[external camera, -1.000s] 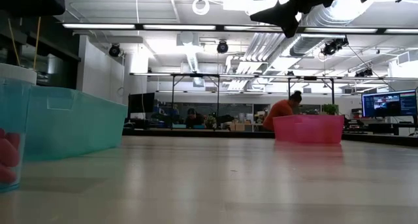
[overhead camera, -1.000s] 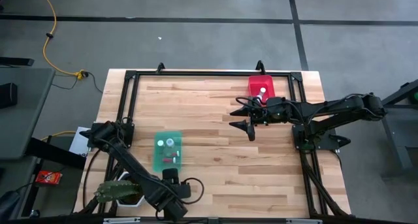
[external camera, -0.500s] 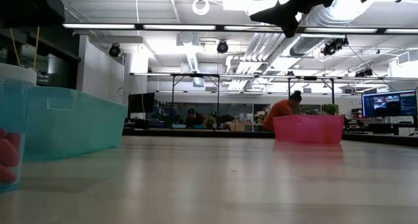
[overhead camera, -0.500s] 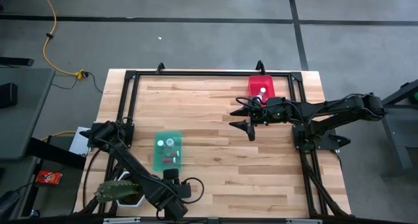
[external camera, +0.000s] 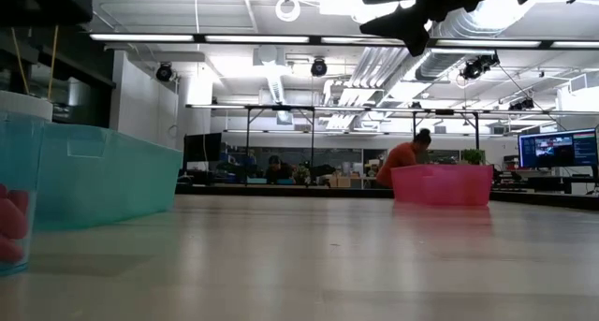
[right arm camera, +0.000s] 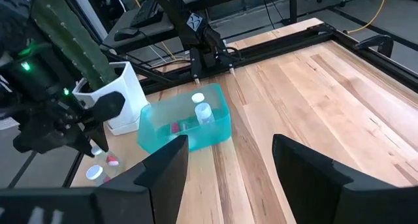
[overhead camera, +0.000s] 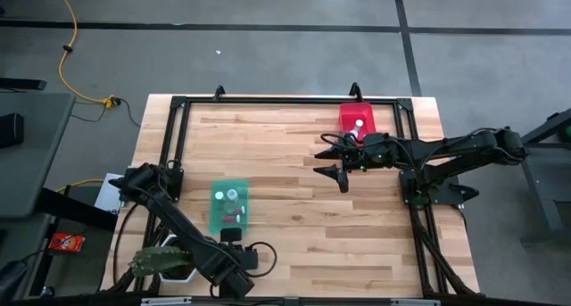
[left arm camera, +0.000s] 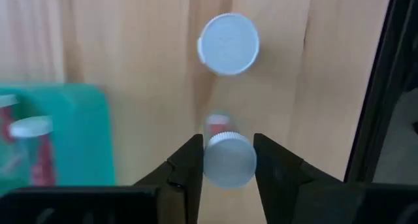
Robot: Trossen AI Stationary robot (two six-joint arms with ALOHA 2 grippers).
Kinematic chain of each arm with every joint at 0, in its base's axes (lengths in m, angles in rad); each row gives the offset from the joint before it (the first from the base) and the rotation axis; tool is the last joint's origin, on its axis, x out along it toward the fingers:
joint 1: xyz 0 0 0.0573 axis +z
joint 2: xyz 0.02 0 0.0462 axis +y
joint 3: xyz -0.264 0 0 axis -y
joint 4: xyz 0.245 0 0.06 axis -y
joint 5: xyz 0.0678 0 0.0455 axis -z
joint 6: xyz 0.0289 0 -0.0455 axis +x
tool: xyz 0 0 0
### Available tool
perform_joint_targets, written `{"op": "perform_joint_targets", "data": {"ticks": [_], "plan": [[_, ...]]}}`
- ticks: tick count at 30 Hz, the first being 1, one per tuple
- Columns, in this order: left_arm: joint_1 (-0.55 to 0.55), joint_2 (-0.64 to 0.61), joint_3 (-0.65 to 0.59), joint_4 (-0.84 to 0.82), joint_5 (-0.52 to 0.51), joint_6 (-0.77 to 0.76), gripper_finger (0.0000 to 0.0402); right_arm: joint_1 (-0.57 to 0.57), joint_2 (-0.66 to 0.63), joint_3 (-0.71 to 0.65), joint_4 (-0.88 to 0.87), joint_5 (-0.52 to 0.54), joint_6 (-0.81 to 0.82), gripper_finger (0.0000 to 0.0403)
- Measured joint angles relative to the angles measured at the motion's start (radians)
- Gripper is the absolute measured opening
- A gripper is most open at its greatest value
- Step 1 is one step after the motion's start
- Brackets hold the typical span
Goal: Pick and place medicine bottles into bin by pill shape (circle, oval)
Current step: Put the blue capsule bottle into the blue bin
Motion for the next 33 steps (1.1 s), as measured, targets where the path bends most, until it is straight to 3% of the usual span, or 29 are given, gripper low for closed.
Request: {"op": "perform_joint_targets", "data": {"ticks": [4,7,15,18,22,27,33], "plan": [[0.018,-0.083,0.003,-0.088,-0.015,0.016,0.0116,0.000,0.000,0.000,0.000,0.000,0.000,0.0216],[0.037,-0.188,0.003,-0.156,-0.098,0.014,0.0118,0.000,0.000,0.000,-0.004,0.000,0.000,0.0216],[0.104,-0.523,-0.035,-0.097,-0.587,-0.004,0.0104,0.000,0.000,0.000,-0.007,-0.008,0.011,0.0216],[0.145,-0.606,-0.088,0.030,-0.670,0.096,0.0105,0.000,0.000,0.000,-0.006,-0.047,0.012,0.0216],[0.211,-0.679,-0.220,0.299,-0.623,0.261,0.0108,0.013,0.000,0.000,0.009,-0.088,0.036,0.0216],[0.295,-0.705,-0.448,0.767,-0.452,0.419,0.0109,0.056,0.000,0.000,0.062,-0.099,0.035,0.0216],[0.404,-0.682,-0.668,1.269,-0.327,0.469,0.0109,0.112,0.000,0.000,0.124,-0.099,0.034,0.0216]]}}
